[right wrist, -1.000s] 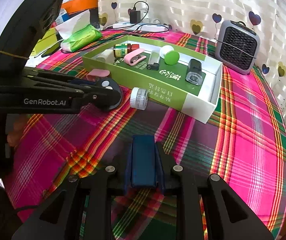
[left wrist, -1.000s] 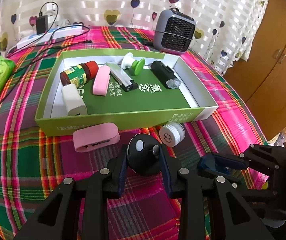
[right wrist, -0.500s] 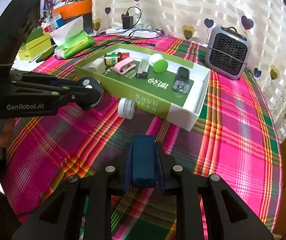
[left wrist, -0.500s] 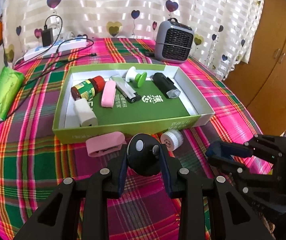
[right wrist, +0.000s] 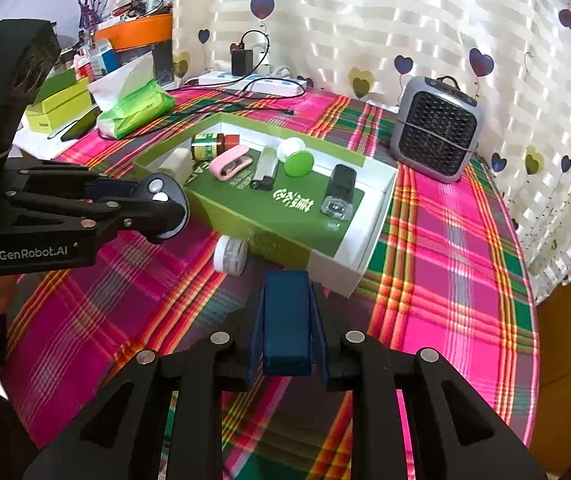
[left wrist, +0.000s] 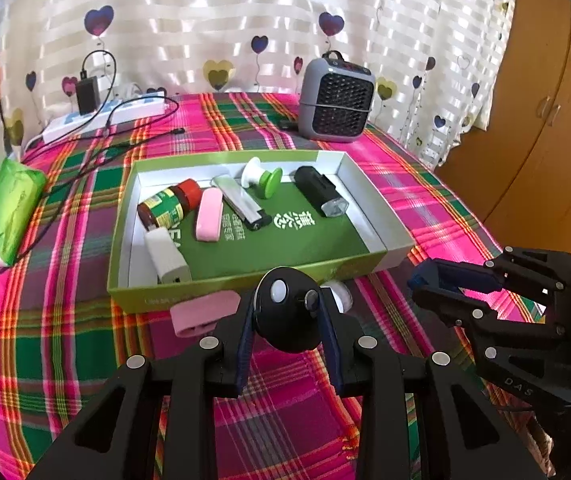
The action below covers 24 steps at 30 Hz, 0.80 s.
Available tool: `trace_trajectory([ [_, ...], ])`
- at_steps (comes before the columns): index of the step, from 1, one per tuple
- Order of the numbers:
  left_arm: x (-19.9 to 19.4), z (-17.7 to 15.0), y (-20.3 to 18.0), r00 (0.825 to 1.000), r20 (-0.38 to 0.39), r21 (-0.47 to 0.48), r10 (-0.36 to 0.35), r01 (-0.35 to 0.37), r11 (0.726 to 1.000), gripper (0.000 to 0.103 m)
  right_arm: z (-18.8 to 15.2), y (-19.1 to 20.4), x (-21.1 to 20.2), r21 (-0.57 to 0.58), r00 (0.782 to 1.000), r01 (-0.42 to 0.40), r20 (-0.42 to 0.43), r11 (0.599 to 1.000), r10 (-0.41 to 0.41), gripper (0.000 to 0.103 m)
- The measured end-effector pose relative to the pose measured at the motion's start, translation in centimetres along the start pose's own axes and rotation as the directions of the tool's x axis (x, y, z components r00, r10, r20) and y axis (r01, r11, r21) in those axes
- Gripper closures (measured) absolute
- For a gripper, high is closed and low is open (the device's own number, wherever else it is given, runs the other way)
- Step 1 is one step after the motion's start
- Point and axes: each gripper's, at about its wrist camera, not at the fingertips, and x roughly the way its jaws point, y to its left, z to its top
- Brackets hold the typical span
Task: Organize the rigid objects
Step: 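Carry the black remote with the left tool while the right tool carries the blue object over the box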
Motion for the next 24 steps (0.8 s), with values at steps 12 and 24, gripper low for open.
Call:
trace_trajectory([
  [12,0.7,1.9,0.7,1.000,0.010,-0.007,-0.015,0.016,1.000,0.074,2.2,-1.1,0.5,0.019,1.000,0.024,0.008,1.000,-0.024,0.080],
  [24,2.6,3.3,1.9,1.000,-0.002,-0.031,-0.019,0.019,0.999,0.074,4.9,-2.5,2.6,0.061,0.999,0.037,0.002,0.997,-0.038,0.080],
])
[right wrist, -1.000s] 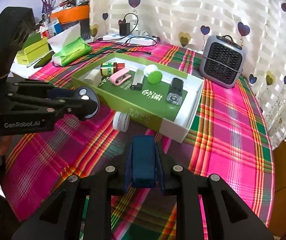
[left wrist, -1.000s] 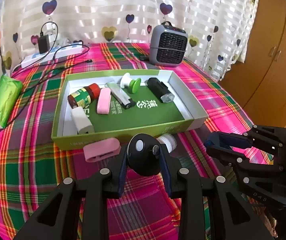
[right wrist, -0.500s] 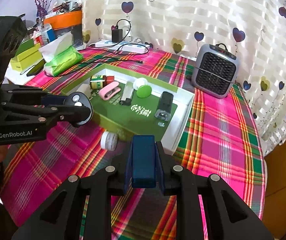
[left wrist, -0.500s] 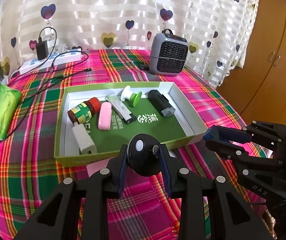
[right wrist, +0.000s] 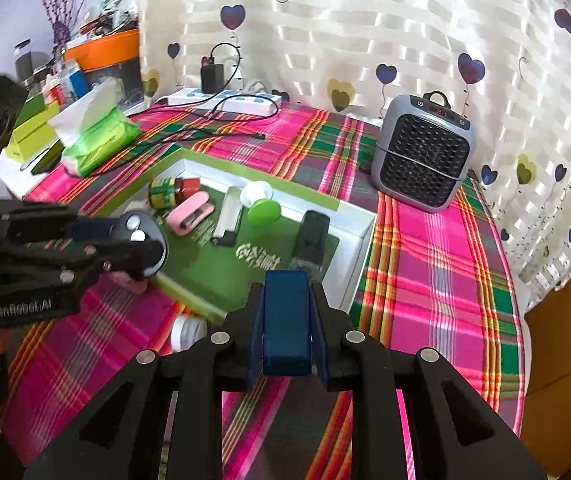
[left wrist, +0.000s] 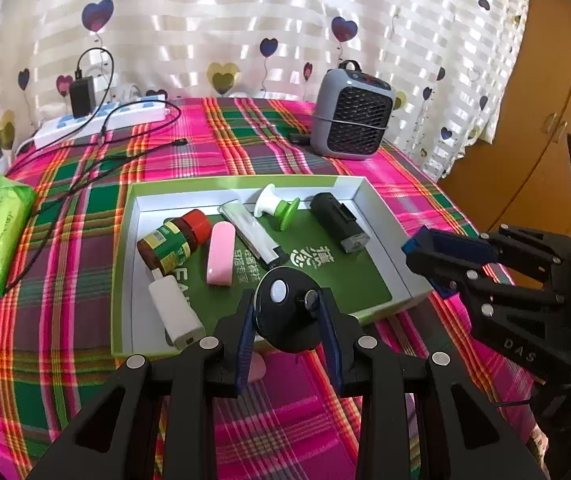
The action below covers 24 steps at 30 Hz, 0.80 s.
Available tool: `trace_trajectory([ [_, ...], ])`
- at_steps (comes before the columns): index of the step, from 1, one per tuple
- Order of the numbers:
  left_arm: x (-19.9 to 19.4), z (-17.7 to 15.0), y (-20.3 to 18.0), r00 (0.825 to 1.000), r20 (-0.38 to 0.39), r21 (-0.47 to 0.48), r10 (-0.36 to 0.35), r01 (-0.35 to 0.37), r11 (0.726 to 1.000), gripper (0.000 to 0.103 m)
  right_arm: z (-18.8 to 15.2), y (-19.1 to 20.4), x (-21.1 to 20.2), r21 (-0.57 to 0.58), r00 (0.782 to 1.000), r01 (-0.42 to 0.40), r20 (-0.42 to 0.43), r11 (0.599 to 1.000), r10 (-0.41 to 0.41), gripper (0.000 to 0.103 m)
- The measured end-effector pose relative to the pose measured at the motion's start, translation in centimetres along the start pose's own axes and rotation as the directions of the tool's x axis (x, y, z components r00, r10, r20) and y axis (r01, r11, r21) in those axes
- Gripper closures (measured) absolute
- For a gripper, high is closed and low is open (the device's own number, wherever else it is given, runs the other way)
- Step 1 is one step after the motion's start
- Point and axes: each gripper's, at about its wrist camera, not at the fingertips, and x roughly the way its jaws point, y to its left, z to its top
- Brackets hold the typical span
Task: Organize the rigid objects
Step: 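Carry the black remote with the left tool while the right tool carries the blue object over the box, then open the right tool over the box while the left tool lowers the remote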
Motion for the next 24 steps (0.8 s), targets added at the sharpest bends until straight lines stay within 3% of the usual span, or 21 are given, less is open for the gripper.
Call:
trace_trajectory([
  [24,4.3,1.2,1.4,0.998,-0.055,-0.020,0.017,-0.019,1.000,0.074,4.6,0.4,7.9,-0.002,0.997,-0.004,-0.081,1.000,0.003,0.080],
])
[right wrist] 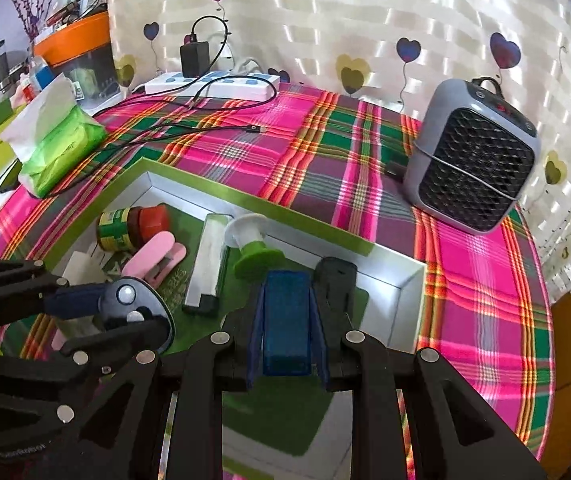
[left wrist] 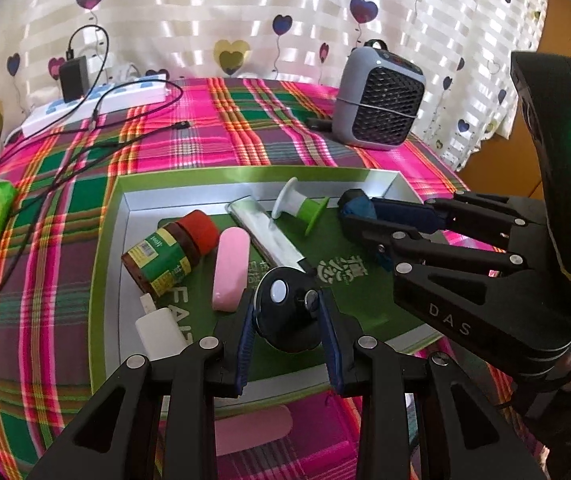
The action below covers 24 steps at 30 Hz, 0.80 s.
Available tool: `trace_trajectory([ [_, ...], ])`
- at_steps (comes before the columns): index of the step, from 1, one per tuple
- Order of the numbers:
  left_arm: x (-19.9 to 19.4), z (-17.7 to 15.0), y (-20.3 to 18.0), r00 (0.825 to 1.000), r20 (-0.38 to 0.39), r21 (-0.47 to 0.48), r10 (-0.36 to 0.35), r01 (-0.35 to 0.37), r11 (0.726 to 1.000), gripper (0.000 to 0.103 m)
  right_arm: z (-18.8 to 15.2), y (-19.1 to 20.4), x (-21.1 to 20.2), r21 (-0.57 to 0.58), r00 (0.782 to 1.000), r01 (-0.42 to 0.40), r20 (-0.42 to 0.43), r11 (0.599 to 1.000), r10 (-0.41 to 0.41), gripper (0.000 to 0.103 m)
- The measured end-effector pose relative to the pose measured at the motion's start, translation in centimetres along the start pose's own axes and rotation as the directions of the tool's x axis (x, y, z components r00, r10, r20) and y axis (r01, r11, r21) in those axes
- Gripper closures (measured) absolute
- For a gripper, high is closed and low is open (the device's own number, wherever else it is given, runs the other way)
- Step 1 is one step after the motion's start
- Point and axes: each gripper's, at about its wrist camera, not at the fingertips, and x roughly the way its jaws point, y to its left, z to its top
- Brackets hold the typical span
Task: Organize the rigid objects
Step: 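Open the right tool over the box while the left tool lowers the remote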
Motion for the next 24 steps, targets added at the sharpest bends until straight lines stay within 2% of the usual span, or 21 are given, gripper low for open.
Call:
trace_trajectory([
  [5,0.2,0.2,0.3,1.000,-0.002,-0.009,-0.017,0.017,1.000,0.074,0.4,0.3,0.5,-0.015,1.000,-0.001,-0.003,1.000,0.001,0.080],
  [24,0.5,0.1,-0.2,1.000,-0.009,0.032,0.012,-0.012,0.999,0.074,0.4,-0.2,1.6,0.002,1.000,-0.023,-0.010,1.000,0.023,0.080],
])
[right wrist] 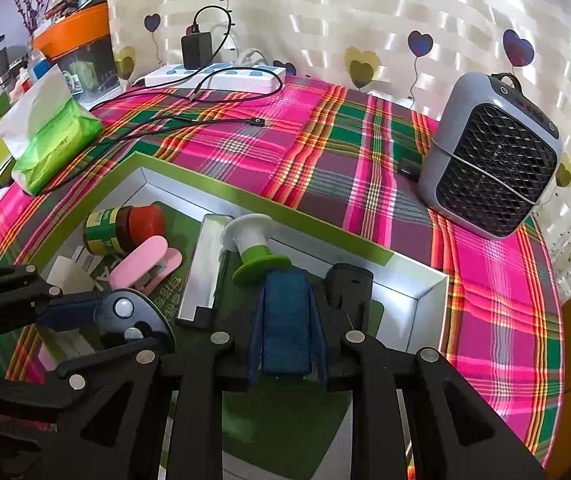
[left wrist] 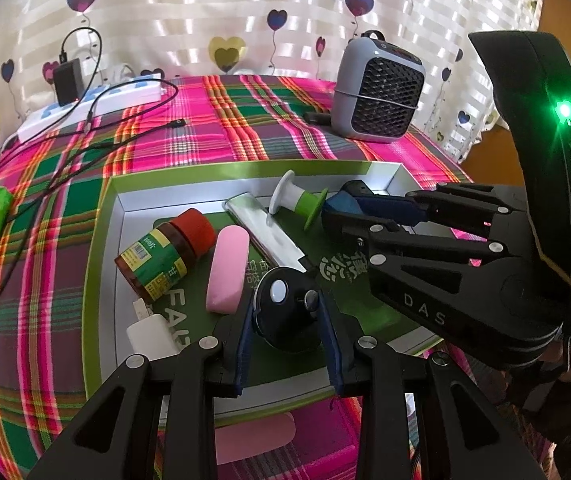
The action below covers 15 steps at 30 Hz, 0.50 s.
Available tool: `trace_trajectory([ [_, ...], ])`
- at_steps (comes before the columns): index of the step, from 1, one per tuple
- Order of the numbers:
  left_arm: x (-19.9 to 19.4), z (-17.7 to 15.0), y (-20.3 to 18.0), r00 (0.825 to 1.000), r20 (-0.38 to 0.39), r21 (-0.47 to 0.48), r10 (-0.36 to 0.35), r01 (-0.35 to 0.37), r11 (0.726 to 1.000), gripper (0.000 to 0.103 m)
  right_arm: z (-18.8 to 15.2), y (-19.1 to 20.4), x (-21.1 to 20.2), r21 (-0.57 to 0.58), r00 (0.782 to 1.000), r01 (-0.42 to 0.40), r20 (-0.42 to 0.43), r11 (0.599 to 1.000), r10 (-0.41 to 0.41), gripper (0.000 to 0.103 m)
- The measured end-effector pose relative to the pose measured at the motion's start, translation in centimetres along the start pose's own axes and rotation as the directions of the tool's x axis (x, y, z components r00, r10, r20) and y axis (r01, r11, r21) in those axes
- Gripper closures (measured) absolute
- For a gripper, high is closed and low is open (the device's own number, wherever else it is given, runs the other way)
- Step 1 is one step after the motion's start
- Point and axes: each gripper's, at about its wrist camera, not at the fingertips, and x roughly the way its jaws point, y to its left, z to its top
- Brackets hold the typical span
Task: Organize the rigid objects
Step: 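Open the right tool over the box while the left tool lowers the remote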
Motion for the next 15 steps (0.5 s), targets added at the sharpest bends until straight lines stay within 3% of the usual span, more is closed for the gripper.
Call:
trace_trajectory([
  [15,0.16,-0.05,-0.08,1.000,-0.007,0.006,0.018,-0.018,1.000,0.073,0.12,-0.05,0.17,0.015,1.000,-0.022,-0.006,1.000,0.022,0.080],
])
